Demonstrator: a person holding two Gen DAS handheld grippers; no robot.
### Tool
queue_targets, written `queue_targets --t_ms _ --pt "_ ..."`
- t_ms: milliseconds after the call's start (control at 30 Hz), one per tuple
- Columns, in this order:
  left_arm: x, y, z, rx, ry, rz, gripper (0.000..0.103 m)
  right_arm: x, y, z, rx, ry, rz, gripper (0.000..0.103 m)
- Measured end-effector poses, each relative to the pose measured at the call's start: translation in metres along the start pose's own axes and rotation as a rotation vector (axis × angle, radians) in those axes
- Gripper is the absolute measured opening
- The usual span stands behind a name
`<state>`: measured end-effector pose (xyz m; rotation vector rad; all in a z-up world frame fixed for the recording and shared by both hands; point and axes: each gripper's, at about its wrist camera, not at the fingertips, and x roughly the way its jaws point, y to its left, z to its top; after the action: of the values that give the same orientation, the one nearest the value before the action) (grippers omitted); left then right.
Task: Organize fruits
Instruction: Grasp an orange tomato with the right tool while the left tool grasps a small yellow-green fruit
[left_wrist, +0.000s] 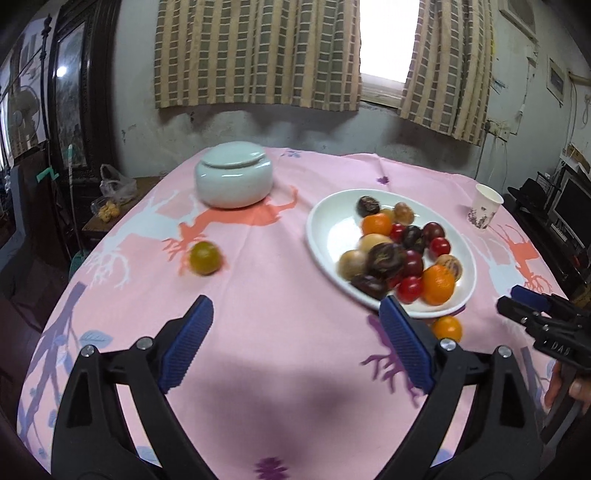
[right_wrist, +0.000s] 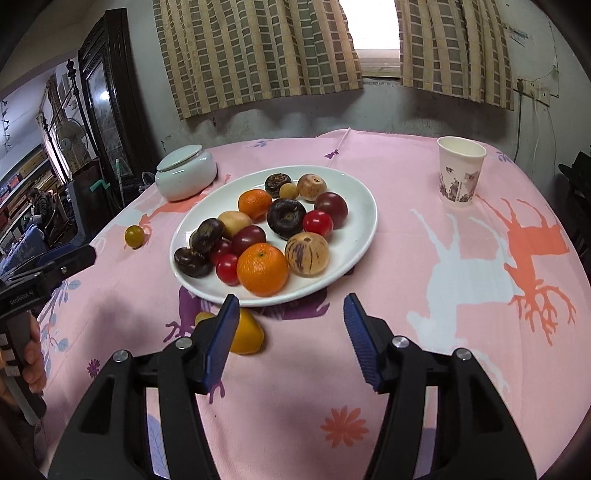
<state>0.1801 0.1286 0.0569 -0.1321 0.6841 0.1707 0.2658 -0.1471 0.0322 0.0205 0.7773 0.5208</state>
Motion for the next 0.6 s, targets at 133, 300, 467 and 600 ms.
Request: queue_targets --t_ms 133,300,467,600 --pt "-0.009 0.027 0.000 -0.025 0.009 -0.008 0.093 0.000 0.000 -0.003 0.003 0.010 -0.005 0.060" --pt "-0.012 0.040 0.003 -0.042 0.007 -0.027 0.093 0.011 0.013 -0.007 -0.055 0.052 -0.009 0.060" --pt "-0.001 0.015 -0.003 0.029 0.033 -0.061 0.093 0.022 0.033 -0.014 -0.142 0.086 0.011 0.059" --pt "0.007 -0.006 -0.011 0.061 0.051 -0.094 0.093 0.029 0.036 -0.016 -0.165 0.107 0.000 0.059"
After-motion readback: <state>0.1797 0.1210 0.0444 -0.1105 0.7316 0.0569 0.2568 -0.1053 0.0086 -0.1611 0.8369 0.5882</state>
